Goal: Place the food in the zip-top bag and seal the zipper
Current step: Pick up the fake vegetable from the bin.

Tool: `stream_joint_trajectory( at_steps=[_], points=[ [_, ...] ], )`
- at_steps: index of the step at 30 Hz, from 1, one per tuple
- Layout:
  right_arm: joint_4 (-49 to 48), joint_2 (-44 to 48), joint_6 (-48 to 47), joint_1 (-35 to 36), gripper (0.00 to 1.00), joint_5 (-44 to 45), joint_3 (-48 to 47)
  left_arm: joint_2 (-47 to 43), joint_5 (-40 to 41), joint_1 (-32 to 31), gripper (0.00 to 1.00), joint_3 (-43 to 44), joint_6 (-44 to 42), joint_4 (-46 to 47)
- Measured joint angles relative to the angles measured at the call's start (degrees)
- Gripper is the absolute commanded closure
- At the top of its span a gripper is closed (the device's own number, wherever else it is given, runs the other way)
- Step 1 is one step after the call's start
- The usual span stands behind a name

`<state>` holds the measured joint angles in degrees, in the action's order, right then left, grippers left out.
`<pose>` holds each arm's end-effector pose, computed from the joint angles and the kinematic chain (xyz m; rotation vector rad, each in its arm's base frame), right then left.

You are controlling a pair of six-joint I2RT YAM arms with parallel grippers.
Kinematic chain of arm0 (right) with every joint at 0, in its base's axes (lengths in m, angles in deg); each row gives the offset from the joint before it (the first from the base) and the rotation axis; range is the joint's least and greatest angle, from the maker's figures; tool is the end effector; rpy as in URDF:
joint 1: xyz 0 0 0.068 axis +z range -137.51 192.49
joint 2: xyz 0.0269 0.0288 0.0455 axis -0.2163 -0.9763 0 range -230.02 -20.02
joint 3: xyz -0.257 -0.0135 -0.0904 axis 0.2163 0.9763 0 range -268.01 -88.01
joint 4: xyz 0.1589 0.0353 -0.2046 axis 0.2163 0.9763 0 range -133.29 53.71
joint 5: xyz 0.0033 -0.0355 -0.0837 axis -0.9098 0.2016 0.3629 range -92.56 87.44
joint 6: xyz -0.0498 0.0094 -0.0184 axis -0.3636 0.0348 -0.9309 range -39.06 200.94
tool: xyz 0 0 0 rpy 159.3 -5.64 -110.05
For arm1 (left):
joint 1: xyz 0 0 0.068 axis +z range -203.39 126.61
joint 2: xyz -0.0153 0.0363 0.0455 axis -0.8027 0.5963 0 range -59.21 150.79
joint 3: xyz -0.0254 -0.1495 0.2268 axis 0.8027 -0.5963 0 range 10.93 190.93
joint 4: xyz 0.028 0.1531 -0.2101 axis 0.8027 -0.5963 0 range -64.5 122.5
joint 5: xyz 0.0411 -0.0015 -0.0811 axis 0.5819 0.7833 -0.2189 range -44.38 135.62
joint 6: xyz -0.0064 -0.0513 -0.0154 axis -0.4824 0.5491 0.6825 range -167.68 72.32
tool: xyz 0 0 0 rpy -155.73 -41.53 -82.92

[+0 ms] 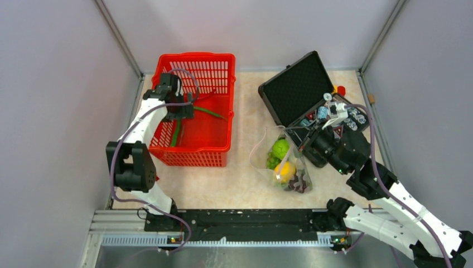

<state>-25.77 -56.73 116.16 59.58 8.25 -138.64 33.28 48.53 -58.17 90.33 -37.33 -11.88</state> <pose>0.1005 0.0984 0.3817 -0.0255 1.7183 0.9360 0.3416 -0.0267 0.2877 -0.1440 2.5683 -0.0339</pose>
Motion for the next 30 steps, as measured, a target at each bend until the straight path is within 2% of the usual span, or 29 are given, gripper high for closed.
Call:
stream_joint_trajectory(
  at_steps=[8,15,23,26,30],
  points=[
    [-1.6,1.1,0.9,0.0,1.00,0.1,1.6,7.7,4.5,0.2,0.16,2.3,1.2,-2.4],
    [-1.6,1.4,0.9,0.0,1.00,0.5,1.6,9.5,10.4,-0.1,0.16,-0.9,3.3,-1.1],
    [-1.5,1.7,0.8,0.0,1.00,1.2,1.6,13.8,10.6,-0.2,0.19,-2.5,4.0,2.6],
    [-1.3,2.5,0.8,0.0,1.00,1.6,1.9,15.5,9.8,-0.2,0.21,-3.2,4.1,3.6],
    [-1.2,3.0,0.8,0.0,0.99,2.2,1.9,15.8,6.5,0.4,0.34,-4.2,4.4,4.6]
  ],
)
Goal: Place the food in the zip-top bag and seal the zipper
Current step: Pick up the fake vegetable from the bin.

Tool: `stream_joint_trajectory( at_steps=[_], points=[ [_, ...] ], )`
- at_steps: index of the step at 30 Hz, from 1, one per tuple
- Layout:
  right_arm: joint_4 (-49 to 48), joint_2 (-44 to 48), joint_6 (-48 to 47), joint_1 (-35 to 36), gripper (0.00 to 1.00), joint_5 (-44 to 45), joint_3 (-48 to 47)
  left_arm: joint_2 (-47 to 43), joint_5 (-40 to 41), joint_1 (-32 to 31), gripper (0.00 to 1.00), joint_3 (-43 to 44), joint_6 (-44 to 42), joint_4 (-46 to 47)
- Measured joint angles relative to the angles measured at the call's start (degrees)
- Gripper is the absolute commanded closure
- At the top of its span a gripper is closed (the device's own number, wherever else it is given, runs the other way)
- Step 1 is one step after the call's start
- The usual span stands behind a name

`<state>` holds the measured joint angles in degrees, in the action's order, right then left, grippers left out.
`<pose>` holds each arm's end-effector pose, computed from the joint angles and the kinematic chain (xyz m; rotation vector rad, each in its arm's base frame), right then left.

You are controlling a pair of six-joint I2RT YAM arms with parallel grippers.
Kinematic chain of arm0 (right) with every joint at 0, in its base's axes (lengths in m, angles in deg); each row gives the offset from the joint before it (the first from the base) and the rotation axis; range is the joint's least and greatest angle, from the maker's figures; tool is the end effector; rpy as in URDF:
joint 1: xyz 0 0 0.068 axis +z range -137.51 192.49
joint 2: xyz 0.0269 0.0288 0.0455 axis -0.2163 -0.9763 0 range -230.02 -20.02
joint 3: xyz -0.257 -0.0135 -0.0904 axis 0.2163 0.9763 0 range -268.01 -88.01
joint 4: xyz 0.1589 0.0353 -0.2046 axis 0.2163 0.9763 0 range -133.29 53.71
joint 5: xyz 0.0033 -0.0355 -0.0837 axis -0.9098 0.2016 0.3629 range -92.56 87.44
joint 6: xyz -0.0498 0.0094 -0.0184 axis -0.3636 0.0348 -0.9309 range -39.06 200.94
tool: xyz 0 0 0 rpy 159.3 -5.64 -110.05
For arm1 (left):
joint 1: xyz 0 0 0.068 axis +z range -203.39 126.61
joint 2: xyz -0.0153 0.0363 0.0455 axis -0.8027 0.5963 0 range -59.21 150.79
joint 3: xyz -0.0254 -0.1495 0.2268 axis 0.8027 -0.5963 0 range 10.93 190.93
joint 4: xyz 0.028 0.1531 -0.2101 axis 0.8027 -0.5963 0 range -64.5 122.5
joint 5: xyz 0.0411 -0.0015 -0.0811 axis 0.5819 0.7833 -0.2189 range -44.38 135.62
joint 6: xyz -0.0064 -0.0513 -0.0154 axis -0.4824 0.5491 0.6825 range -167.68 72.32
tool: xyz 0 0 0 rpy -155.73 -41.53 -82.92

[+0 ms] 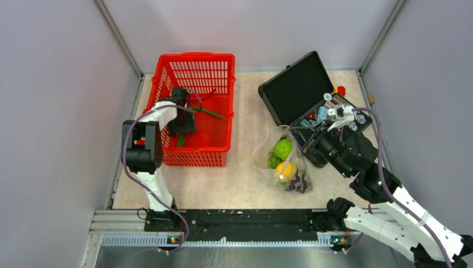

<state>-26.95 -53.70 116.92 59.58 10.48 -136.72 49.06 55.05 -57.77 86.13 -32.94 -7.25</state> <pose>0.0944 0.0898 0.3789 0.0242 1.6753 0.9368 0.3724 -0.0226 0.1764 -0.2890 2.8004 0.1585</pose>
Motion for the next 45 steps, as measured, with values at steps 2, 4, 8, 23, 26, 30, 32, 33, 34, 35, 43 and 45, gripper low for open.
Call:
stream_joint_trajectory(
  at_steps=[2,4,8,23,26,30,32,33,34,35,43,45],
  points=[
    [0.1,0.2,0.0,0.0,1.00,0.1,0.0,0.0,-1.9,0.5,0.41,-0.2,0.0,0.5],
    [0.0,0.2,0.0,0.0,1.00,0.4,0.3,-0.1,-4.5,0.9,0.48,-0.7,0.1,1.1],
    [-0.1,0.2,0.0,0.0,0.99,0.5,0.3,-0.6,-9.7,1.1,0.52,-0.8,-0.3,1.2],
    [-0.3,-0.3,0.1,0.0,0.99,0.7,0.3,-3.8,-17.1,1.1,0.49,-1.5,0.0,3.6],
    [-0.4,-0.6,0.1,0.0,0.99,0.7,0.3,-3.8,-16.4,1.1,0.55,-1.5,0.2,3.8],
    [-0.5,-0.8,0.1,0.0,0.99,0.7,0.3,-3.8,-14.4,1.2,0.62,-1.9,0.6,4.4],
    [-0.5,-1.0,0.1,0.0,0.99,0.6,0.3,-3.9,-13.5,1.4,0.64,-2.8,0.8,5.3],
    [-0.5,-1.2,0.1,0.0,0.99,0.6,0.3,-3.9,-13.0,1.4,0.65,-3.2,1.0,5.6],
    [-0.6,-1.3,0.1,0.0,0.99,0.6,0.3,-4.0,-12.8,1.5,0.65,-3.6,1.2,5.7],
    [-0.6,-1.4,0.1,0.0,0.99,0.6,0.3,-4.1,-12.6,1.6,0.65,-4.0,1.3,5.9],
    [-0.9,-1.9,0.1,0.0,0.99,0.4,0.3,-4.2,-11.5,2.1,0.75,-4.7,1.9,7.0],
    [-0.9,-2.0,0.1,0.0,0.99,0.4,0.3,-4.2,-11.5,2.0,0.83,-5.1,2.0,7.4]
  ],
)
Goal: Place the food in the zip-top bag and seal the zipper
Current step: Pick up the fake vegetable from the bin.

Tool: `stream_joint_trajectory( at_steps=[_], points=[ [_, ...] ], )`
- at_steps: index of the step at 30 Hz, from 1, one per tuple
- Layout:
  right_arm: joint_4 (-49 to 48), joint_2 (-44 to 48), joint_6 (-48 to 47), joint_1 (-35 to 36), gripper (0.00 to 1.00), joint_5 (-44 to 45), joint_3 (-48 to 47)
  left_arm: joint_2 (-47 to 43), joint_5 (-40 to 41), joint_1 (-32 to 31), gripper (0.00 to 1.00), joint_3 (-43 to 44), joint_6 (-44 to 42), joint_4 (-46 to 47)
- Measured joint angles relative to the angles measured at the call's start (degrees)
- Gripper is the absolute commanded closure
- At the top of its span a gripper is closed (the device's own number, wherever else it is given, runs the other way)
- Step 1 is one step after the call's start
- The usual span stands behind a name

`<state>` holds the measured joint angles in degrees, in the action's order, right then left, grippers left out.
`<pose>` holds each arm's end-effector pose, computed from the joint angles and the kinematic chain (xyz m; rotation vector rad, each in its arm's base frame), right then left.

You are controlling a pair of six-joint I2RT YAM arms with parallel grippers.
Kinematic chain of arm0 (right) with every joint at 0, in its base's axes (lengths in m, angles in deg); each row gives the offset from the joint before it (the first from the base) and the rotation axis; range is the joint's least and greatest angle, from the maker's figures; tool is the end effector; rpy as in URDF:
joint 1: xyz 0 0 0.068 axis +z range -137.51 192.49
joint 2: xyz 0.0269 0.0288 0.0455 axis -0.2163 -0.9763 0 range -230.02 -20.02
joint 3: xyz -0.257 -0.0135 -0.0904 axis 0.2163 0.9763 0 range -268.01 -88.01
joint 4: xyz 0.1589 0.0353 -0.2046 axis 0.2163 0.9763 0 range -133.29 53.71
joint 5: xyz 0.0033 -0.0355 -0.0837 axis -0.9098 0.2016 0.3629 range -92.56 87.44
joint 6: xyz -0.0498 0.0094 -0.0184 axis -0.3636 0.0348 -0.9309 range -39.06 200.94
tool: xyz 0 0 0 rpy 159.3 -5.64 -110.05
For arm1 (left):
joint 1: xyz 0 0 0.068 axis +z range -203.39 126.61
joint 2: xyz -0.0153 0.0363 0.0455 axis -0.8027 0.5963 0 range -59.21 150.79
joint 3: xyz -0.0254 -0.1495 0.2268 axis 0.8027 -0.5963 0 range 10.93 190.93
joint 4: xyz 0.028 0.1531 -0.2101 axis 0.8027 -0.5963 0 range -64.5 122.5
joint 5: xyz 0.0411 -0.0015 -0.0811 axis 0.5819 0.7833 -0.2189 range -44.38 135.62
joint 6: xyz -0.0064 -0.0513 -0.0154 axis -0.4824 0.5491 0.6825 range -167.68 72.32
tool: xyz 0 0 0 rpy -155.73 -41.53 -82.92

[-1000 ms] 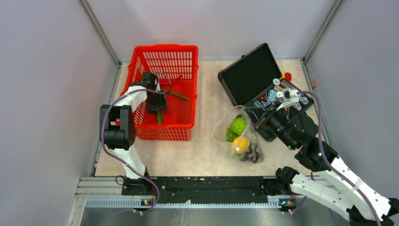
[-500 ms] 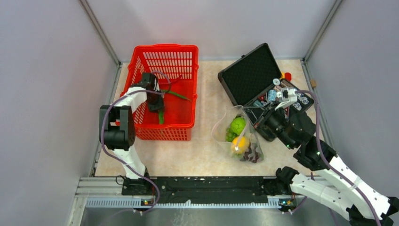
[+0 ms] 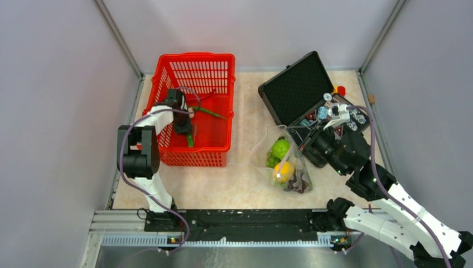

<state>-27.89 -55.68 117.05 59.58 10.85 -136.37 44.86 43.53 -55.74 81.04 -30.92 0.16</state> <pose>0.1012 0.0968 0.3747 0.0272 1.6980 0.9206 0.3645 -0.0162 0.1820 -0.3327 2.7159 -0.1444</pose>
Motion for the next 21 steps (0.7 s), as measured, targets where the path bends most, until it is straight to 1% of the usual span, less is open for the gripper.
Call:
stream_joint_trajectory(
  at_steps=[2,4,6,9,11,17,21],
  points=[
    [0.0,0.0,0.0,0.0,0.99,0.0,0.0,-0.1,0.0,0.0,0.89,-0.3,0.1,0.5],
    [0.0,0.0,0.0,0.0,0.99,0.0,0.0,-0.6,0.1,0.0,0.90,-0.7,0.3,0.8],
    [0.0,0.0,0.0,0.0,0.99,0.0,0.0,-1.6,0.9,0.0,0.94,-0.9,0.4,0.8],
    [0.0,0.0,0.1,0.0,0.99,0.0,0.0,-5.0,2.9,0.0,0.99,-1.2,0.7,0.6],
    [0.0,0.0,0.1,0.0,0.99,0.0,0.0,-9.0,4.2,0.0,1.00,-1.3,1.0,0.7],
    [0.0,0.0,0.5,0.0,0.99,0.0,0.0,-26.5,6.0,0.0,1.00,-2.8,1.3,2.6],
    [-0.2,-0.2,0.6,0.0,0.99,0.0,0.0,-34.8,3.5,0.1,1.00,-3.0,1.5,2.9]
  ],
)
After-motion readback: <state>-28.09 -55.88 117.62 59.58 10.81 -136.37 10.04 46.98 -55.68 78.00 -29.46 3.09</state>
